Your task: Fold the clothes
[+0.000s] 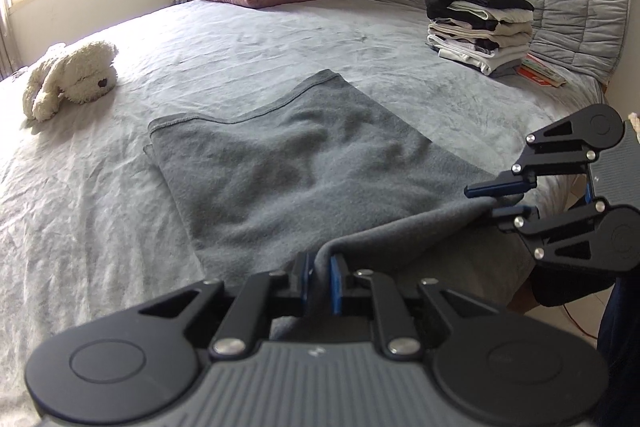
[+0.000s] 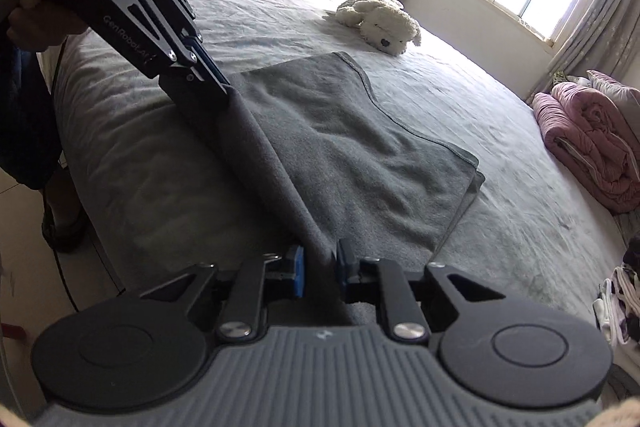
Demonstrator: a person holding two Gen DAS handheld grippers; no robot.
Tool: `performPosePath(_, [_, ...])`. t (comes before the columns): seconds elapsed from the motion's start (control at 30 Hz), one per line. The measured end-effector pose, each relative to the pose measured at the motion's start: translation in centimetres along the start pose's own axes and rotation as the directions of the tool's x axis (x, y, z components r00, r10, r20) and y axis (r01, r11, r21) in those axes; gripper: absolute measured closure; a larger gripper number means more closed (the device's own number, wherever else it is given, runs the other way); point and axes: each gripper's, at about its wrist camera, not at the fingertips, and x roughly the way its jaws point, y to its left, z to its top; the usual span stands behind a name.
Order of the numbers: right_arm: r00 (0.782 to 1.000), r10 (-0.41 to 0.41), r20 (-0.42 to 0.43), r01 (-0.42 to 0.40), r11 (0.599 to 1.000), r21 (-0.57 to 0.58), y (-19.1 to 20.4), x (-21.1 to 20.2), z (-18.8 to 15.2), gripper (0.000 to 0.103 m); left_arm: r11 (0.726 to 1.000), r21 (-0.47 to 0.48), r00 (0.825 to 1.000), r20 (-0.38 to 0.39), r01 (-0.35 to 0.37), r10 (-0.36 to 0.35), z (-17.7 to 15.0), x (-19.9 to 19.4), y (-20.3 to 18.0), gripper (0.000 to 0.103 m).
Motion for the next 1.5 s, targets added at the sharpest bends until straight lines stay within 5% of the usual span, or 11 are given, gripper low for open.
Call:
performPosePath(0.4, [0.998, -0.017, 0.061, 0.009, 0.993, 0.120, -1.9, -0.9, 1.0, 0.093, 0.973, 0.229, 0.995, 0.085, 0.031, -0.051, -1.0, -2.0, -2.7, 0.064])
performPosePath(0.67, [0.996, -0.029, 0.083, 0.017, 0.991, 0.134, -2.1, -1.2, 1.2, 0.093, 0.896, 0.436, 0.994, 0.099, -0.085, 0.046, -2.6, -1.9, -4.9, 0.064])
performPosePath(1.03, [0.999, -0.017, 0.044, 0.013, 0.996, 0.088, -1.4, -0.7, 0.8, 0.093, 0.909, 0.389, 0.989, 0.076, -0.149, 0.130, -2.3, -1.2, -3.5, 0.080])
performPosePath(1.5, [0.997, -0.061, -0.046, 0.055, 0.992, -0.114, -0.2, -0.1, -1.1, 0.087, 0.922, 0.352, 0.987, 0.079, -0.160, 0.141, -1.9, -1.2, -3.1, 0.084])
